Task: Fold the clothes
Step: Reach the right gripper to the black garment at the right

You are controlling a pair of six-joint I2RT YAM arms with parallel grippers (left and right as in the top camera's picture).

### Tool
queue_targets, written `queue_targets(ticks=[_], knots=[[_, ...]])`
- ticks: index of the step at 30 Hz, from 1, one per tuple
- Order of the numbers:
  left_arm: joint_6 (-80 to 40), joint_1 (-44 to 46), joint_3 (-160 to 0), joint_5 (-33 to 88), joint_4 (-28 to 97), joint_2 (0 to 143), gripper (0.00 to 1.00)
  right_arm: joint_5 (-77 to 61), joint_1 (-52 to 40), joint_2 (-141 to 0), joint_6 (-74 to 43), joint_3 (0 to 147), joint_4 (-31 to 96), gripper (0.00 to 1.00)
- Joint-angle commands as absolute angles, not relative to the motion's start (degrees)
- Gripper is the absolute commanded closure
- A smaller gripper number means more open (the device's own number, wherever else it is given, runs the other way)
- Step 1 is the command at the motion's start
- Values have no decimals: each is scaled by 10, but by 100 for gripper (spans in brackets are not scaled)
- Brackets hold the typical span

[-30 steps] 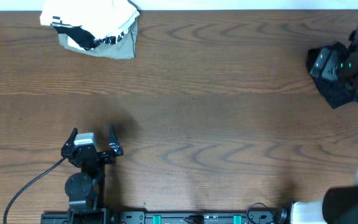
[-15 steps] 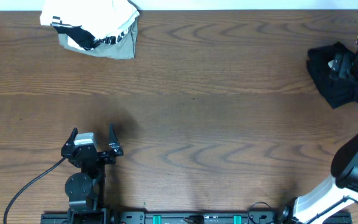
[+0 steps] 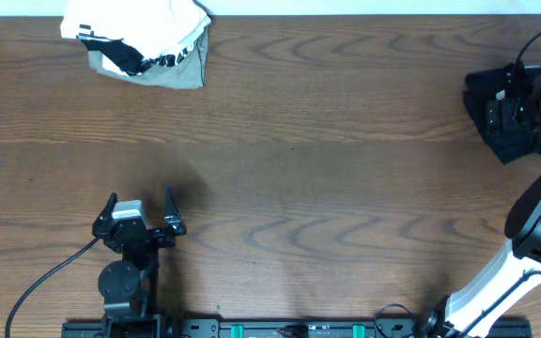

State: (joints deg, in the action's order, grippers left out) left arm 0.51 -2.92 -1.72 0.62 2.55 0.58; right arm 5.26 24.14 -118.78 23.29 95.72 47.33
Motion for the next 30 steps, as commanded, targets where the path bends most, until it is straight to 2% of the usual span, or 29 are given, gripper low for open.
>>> queue_targets(ticks=[1,23,27,30], knots=[[15,-32,-2,-7,41,2,2,43,240,-1197,265,967,458,1],[15,-32,-2,-7,41,2,2,32,239,-1240,283,967,439,2],[15,-32,-2,-7,41,2,2,57,239,-1242,263,967,430,10],[15,-32,-2,-7,41,2,2,73,239,-1242,243,967,423,21]])
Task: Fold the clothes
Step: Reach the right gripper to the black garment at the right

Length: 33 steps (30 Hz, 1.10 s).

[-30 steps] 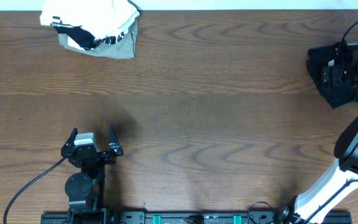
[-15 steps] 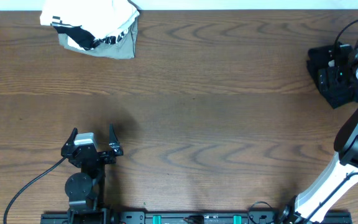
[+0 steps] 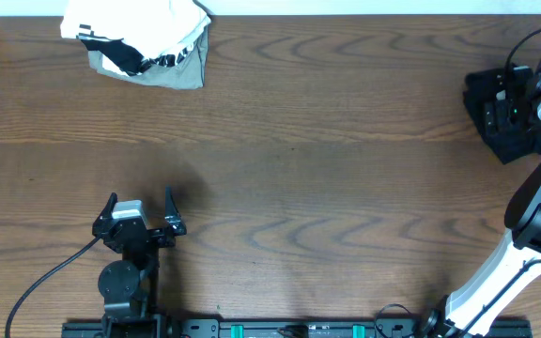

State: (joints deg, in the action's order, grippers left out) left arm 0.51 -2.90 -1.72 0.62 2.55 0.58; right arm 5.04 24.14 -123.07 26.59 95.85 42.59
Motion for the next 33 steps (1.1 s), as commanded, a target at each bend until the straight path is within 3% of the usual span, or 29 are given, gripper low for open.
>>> queue_targets(ticks=[1,6,12,25,29,33], knots=[[15,-32,-2,-7,41,2,2,73,240,-1242,243,967,423,21],[15,-32,-2,-7,41,2,2,73,240,-1242,243,967,422,27],[15,-32,-2,-7,41,2,2,73,240,-1245,245,966,429,20],[15,-32,-2,-7,41,2,2,73,240,-1245,245,966,424,21],[15,-32,-2,-7,41,2,2,73,240,-1245,245,966,422,29],[15,-32,-2,-7,41,2,2,74,241,-1248,245,966,422,29]])
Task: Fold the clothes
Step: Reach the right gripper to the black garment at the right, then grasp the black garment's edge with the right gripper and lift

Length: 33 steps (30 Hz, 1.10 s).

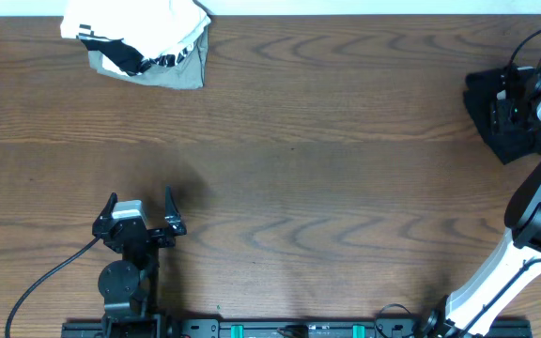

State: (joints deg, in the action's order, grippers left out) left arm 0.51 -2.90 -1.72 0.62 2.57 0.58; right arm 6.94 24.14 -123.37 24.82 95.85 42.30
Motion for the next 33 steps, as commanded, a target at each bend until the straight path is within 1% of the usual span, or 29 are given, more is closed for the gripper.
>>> queue_targets(ticks=[1,4,5,6,9,10,12,14,15,20,25,33], knots=[[15,-32,-2,-7,41,2,2,76,241,-1250,244,966,422,31],[15,-32,-2,-7,41,2,2,77,241,-1256,242,966,423,46],[15,-32,-2,-7,41,2,2,77,241,-1256,239,966,424,52],[15,-32,-2,-7,41,2,2,77,241,-1256,231,966,423,61],[15,-32,-2,-7,41,2,2,77,239,-1254,214,966,418,78],[15,-32,-2,-7,41,2,2,77,239,-1252,210,966,418,81],[15,-32,-2,-7,41,2,2,77,239,-1248,193,966,418,85],[15,-32,-2,-7,41,2,2,77,238,-1242,175,966,418,95],[15,-32,-2,-7,41,2,2,76,237,-1237,167,966,418,99],[15,-32,-2,-7,41,2,2,72,230,-1199,103,966,418,99],[15,-32,-2,-7,41,2,2,70,208,-1132,48,966,418,99],[15,-32,-2,-7,41,2,2,70,140,-1029,-57,966,460,99]])
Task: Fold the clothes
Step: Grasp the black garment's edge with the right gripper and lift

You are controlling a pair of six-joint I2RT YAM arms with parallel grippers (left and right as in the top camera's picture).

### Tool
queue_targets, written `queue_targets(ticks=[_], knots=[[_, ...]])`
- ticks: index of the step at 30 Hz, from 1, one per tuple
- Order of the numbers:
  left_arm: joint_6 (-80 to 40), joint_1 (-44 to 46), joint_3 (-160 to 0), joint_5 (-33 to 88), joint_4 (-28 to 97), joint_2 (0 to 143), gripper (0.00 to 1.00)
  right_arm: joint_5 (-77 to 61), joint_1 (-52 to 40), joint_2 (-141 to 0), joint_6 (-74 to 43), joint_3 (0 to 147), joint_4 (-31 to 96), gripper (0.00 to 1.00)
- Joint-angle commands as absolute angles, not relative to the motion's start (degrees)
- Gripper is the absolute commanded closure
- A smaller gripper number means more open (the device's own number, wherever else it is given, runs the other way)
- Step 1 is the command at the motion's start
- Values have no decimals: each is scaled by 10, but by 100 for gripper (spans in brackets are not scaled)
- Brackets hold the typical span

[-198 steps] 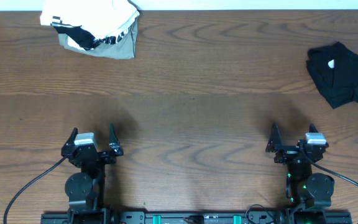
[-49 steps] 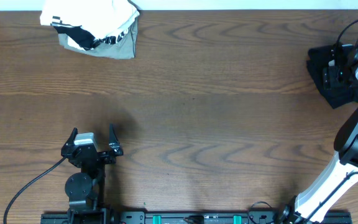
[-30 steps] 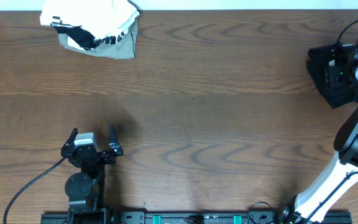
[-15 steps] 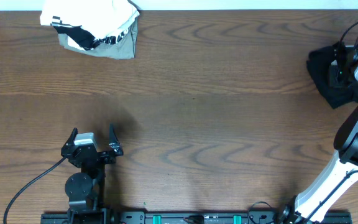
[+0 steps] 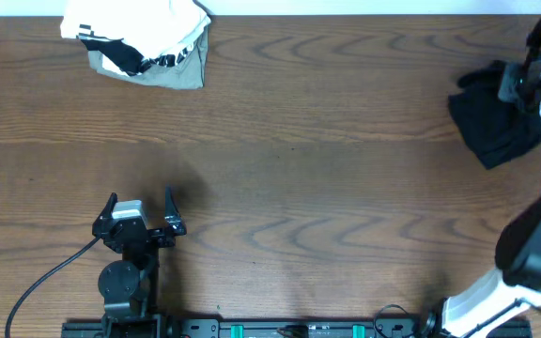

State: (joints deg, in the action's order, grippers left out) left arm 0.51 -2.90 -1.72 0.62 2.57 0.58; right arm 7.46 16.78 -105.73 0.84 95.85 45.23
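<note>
A crumpled black garment (image 5: 491,117) lies bunched at the far right of the wooden table (image 5: 327,188). My right gripper (image 5: 517,84) is at its upper right part, shut on the cloth, with the fabric drooping down and to the left from it. A pile of white, grey and black clothes (image 5: 139,42) sits at the back left corner. My left gripper (image 5: 140,201) rests near the front left, open, with nothing between its fingers.
The right arm's white links (image 5: 533,244) run along the right edge from the front mount. A black cable (image 5: 45,282) loops from the left arm's base. The table's back edge runs just behind both piles of cloth.
The right gripper has shifted towards the back edge, and the black garment now reaches further left and has changed shape. The left arm and the pile at the back left are unchanged.
The right gripper stayed down on the black garment at the far right through all three earlier moments, shifting only slightly. Now the garment hangs from it, spread further left. The left gripper stayed open at the front left throughout.
</note>
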Motion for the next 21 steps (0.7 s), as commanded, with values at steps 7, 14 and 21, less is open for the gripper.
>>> queue_targets(ticks=[7,14,21], knots=[[15,-32,-2,-7,41,2,2,25,51,-1012,-149,966,525,99],[15,-32,-2,-7,41,2,2,-15,-56,-1013,-223,966,557,99],[15,-32,-2,-7,41,2,2,-13,-177,-1011,-222,966,538,99]])
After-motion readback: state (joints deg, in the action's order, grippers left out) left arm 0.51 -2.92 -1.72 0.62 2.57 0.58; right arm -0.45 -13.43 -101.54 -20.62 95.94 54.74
